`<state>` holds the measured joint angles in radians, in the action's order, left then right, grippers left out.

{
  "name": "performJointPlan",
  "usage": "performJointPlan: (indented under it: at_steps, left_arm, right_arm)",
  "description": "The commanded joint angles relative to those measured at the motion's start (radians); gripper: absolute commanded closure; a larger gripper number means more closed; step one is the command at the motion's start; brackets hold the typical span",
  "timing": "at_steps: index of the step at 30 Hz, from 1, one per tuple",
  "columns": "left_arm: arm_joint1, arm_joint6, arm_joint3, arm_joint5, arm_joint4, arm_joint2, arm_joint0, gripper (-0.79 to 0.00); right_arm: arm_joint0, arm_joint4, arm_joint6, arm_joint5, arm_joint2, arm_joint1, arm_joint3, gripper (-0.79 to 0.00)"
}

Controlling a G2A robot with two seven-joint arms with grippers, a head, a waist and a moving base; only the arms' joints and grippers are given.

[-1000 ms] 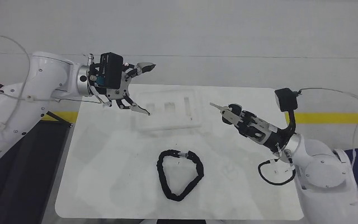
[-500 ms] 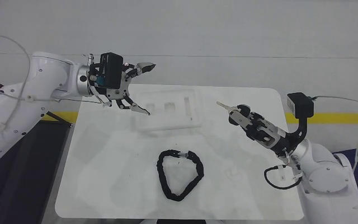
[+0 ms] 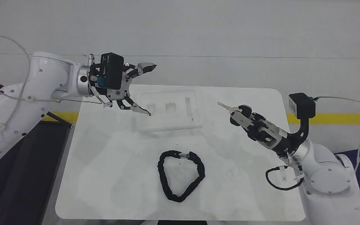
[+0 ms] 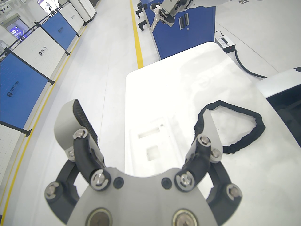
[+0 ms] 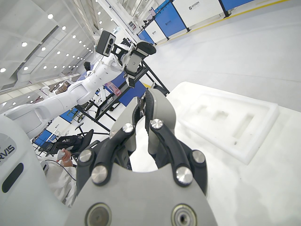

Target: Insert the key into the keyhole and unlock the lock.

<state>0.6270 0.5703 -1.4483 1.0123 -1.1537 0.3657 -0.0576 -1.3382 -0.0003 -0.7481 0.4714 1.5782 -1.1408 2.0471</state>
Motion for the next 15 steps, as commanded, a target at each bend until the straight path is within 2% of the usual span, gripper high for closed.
performJointPlan:
  at_steps: [1, 7, 15]
  left_arm:
    - [0.0, -0.004, -0.001, -0.005, 0.001, 0.0, -0.003, -0.785]
    - [0.006, -0.111, -0.053, -0.053, 0.047, -0.003, -0.081, -0.785]
    - [0.033, -0.213, -0.077, -0.106, 0.063, -0.034, -0.195, -0.785]
  right_arm:
    - [0.0, 0.0, 0.0, 0.0, 0.0, 0.0, 0.0, 0.0]
    - [0.0, 0.0, 0.0, 0.0, 0.0, 0.0, 0.0, 0.0]
    - [0.0, 0.0, 0.0, 0.0, 0.0, 0.0, 0.0, 0.0]
